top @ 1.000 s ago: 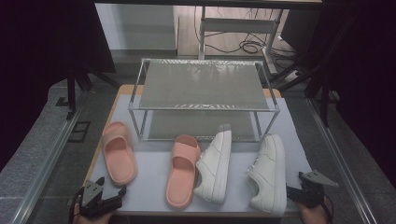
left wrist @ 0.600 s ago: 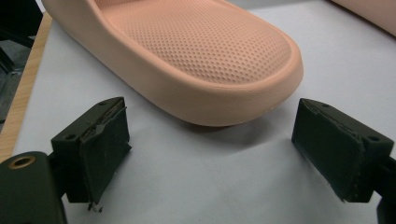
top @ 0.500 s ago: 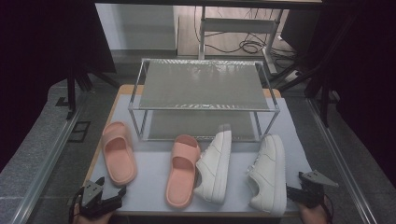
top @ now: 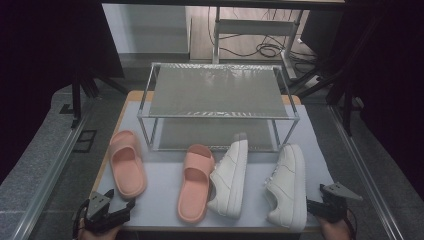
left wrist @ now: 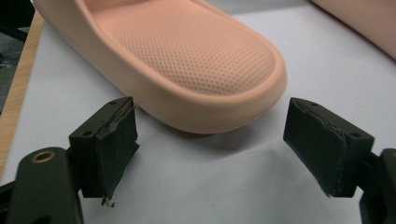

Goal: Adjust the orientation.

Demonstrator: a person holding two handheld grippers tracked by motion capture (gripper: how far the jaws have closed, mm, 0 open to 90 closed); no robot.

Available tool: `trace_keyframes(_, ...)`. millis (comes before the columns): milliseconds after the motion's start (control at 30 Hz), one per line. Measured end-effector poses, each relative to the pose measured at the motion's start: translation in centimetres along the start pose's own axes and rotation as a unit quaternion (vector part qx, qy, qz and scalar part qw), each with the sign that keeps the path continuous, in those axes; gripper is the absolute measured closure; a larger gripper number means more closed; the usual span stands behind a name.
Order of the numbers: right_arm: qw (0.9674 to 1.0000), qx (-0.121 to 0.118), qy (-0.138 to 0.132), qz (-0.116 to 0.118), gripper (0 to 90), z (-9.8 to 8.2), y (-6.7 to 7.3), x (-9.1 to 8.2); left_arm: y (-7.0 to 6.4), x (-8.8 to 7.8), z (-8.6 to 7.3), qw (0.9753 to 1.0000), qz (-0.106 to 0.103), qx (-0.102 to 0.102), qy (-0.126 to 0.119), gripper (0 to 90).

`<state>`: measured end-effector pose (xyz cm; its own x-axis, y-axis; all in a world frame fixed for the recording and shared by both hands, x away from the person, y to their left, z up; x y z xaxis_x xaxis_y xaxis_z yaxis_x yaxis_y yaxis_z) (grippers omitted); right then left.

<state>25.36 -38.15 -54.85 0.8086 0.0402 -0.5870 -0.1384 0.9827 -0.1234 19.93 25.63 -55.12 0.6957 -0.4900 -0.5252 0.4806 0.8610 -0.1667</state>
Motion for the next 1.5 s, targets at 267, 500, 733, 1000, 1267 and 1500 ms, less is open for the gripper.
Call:
trace_keyframes(267,1.0000,0.000,0.000,0.000,12.1,0.0,0.0,0.0,-0.6,-0.4,0.8,0.9999,-0.011,-0.005,0.011,15.2)
trace_keyframes(500,1.0000,0.000,0.000,0.000,12.1,0.0,0.0,0.0,-1.2,-0.9,1.7,0.9995,-0.028,-0.011,0.007,13.2)
trace_keyframes(733,1.0000,0.000,-0.001,0.000,12.1,0.0,0.0,0.0,-1.4,-0.7,2.9,0.9994,-0.025,-0.010,0.022,15.7)
trace_keyframes(1000,1.0000,0.000,-0.001,0.001,12.1,0.0,0.0,0.0,-0.9,-0.3,3.9,0.9993,-0.023,-0.012,0.025,19.9)
trace_keyframes(1267,1.0000,0.000,-0.001,0.001,12.1,0.0,0.0,0.0,-0.4,1.1,5.6,0.9994,-0.016,-0.005,0.030,25.1)
trace_keyframes(1500,1.0000,0.000,-0.001,0.001,12.1,0.0,0.0,0.0,0.5,2.6,7.0,0.9996,-0.002,-0.007,0.028,32.2)
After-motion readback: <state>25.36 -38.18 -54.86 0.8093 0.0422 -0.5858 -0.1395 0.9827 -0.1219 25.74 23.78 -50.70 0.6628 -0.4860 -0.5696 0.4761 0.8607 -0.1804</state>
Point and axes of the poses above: each handheld gripper's, and its own axes: x roughly forward along the jaws, z roughly out of its top, y roughly to its left, the point moved 3 cm from there along x, roughly forward along the jaws, and after that the axes turned 12 degrees about -z, right-handed, at the moved point
